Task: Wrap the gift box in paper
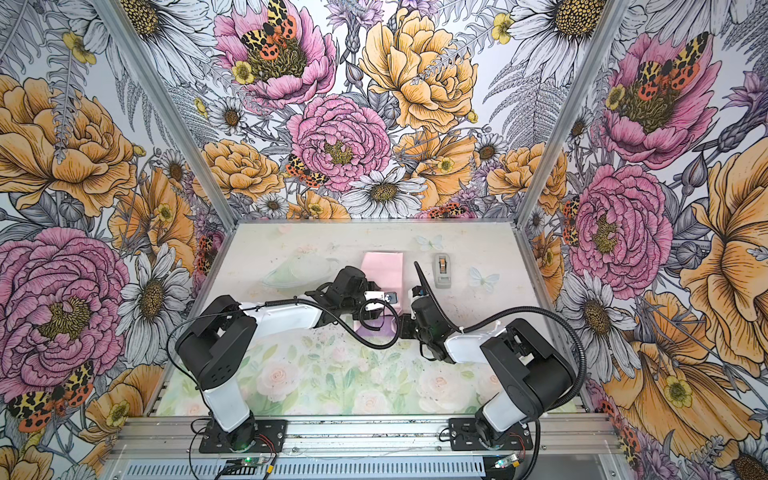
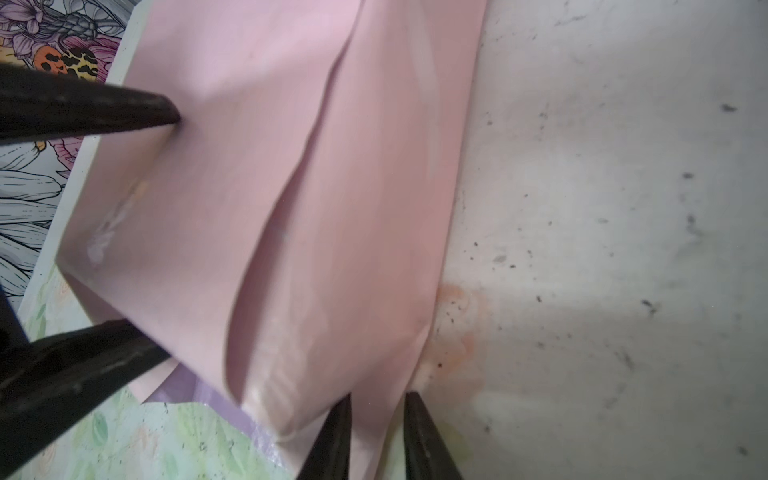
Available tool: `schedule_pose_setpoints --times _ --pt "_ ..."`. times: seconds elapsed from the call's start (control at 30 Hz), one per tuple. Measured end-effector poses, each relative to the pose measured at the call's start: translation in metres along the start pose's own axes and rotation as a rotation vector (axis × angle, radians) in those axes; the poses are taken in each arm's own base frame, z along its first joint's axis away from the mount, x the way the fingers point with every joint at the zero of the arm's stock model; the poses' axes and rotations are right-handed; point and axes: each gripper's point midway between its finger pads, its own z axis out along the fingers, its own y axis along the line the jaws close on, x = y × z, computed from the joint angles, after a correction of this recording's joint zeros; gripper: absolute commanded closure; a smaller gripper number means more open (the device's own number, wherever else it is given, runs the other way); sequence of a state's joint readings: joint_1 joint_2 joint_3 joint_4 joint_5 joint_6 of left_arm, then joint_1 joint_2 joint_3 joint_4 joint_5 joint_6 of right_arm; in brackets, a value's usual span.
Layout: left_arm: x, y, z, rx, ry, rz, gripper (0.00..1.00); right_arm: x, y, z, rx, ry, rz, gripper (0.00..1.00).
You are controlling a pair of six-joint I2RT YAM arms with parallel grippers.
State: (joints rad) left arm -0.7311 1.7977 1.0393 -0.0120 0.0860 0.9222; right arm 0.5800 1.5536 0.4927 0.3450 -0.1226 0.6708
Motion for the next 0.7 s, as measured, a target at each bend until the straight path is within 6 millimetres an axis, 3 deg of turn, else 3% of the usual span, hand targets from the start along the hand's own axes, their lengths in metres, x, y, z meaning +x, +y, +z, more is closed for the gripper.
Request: schedule_pose_setpoints --times 0.7 --pt "-0.001 0.000 0.000 0.000 -0.005 -0.007 0.36 -0.006 0.012 0.027 -0.006 -0.039 -0.002 0.73"
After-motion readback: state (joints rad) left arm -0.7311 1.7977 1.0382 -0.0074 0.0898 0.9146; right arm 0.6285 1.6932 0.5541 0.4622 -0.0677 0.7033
